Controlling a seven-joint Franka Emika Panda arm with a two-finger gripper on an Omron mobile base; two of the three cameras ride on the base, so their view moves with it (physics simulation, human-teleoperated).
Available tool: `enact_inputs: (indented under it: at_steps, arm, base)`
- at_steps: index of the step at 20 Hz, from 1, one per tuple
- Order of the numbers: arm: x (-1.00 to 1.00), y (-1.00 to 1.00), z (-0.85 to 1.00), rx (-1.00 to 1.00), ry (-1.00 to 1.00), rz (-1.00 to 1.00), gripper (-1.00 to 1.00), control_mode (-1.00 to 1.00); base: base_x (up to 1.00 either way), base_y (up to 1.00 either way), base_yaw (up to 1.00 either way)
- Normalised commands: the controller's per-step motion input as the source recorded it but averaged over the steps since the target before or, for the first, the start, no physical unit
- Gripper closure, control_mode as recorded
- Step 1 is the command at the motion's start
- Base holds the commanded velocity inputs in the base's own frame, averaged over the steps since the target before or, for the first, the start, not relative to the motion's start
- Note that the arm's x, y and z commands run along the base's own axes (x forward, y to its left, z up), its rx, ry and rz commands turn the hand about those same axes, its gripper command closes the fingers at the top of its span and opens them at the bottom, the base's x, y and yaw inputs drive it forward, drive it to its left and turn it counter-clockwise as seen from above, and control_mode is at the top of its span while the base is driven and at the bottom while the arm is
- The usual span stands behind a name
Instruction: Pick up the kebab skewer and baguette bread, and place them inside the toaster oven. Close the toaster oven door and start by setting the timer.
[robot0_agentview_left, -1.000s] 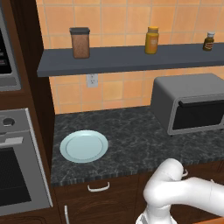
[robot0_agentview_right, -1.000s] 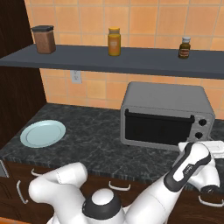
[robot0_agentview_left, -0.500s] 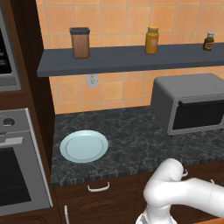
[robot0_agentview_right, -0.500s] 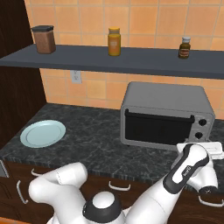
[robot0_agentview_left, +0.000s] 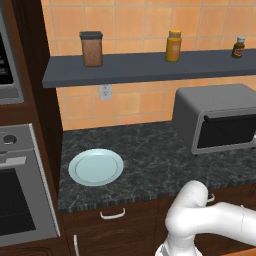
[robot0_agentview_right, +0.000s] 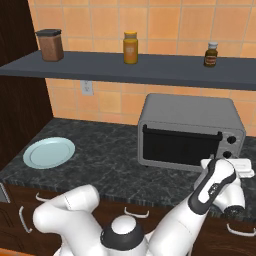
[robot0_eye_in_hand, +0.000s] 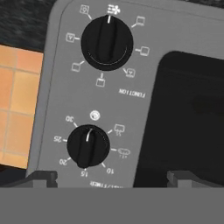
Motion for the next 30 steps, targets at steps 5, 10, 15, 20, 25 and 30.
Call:
enact_inputs:
  at_steps: [5,10,15,20,25,30]
  arm:
    - [0.0,-0.27,-0.06,0.03,0.0,0.0,-1.0,-1.0]
    - [0.01,-0.09,-0.09,0.02,0.0,0.0,-1.0,-1.0]
    - [0.01,0.0,-0.03,0.01,0.0,0.0,-1.0,-1.0]
    - [0.02,0.0,0.0,0.0,-0.01,0.0,-1.0,-1.0]
    - [0.13,0.0,0.0,0.0,0.0,0.0,-1.0,-1.0]
    - [0.15,0.0,-0.01,0.0,0.0,0.0,-1.0,-1.0]
  base:
    - [0.0,0.0,0.0]
    - [0.0,0.0,0.0]
    - [0.0,0.0,0.0]
    - [0.0,0.0,0.0]
    - [0.0,0.0,0.0]
    - [0.0,0.0,0.0]
